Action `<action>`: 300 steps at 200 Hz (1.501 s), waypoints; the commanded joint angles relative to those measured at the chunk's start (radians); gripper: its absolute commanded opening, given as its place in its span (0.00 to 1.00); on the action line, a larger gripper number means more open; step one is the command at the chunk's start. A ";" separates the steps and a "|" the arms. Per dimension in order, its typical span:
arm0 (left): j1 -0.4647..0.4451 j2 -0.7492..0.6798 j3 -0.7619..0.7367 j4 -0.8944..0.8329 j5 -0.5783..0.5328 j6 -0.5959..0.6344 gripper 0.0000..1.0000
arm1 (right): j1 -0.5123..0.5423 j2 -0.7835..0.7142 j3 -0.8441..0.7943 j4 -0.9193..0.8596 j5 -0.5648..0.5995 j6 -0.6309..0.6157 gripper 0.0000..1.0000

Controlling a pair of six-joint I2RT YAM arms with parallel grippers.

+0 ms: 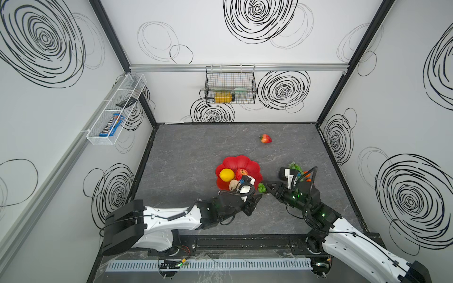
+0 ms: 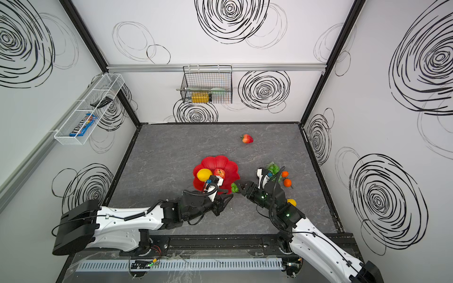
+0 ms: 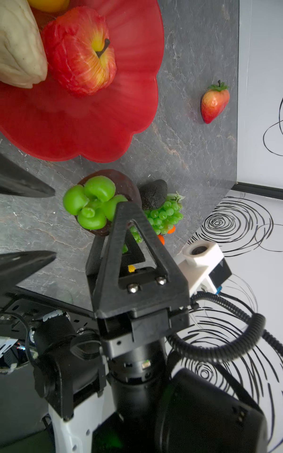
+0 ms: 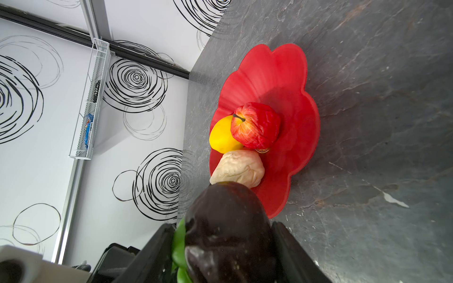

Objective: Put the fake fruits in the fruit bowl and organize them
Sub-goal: 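Carry the mangosteen with the right gripper toward the left gripper, left gripper grasps it, then move the mangosteen over the bowl with the left gripper while the right gripper withdraws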

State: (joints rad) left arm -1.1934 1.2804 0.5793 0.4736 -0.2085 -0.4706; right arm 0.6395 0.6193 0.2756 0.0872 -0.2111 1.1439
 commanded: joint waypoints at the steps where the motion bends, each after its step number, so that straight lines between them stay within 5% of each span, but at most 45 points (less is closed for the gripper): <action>1: -0.005 0.009 0.033 0.021 -0.020 -0.010 0.37 | 0.015 0.000 0.007 0.032 0.015 0.002 0.54; 82: 0.005 0.055 0.062 -0.001 -0.029 -0.019 0.36 | 0.075 0.009 0.013 0.027 0.056 0.005 0.52; 252: 0.028 0.055 0.047 -0.010 -0.045 -0.024 0.16 | 0.167 0.050 0.029 0.037 0.133 -0.015 0.51; 300: 0.033 0.053 0.053 -0.028 -0.048 -0.008 0.12 | 0.167 0.065 0.051 0.023 0.138 -0.054 0.62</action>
State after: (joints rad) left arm -1.1702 1.3392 0.6163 0.4076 -0.2520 -0.4885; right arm 0.7940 0.6792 0.2798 0.0944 -0.0620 1.1263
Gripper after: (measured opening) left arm 0.134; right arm 0.602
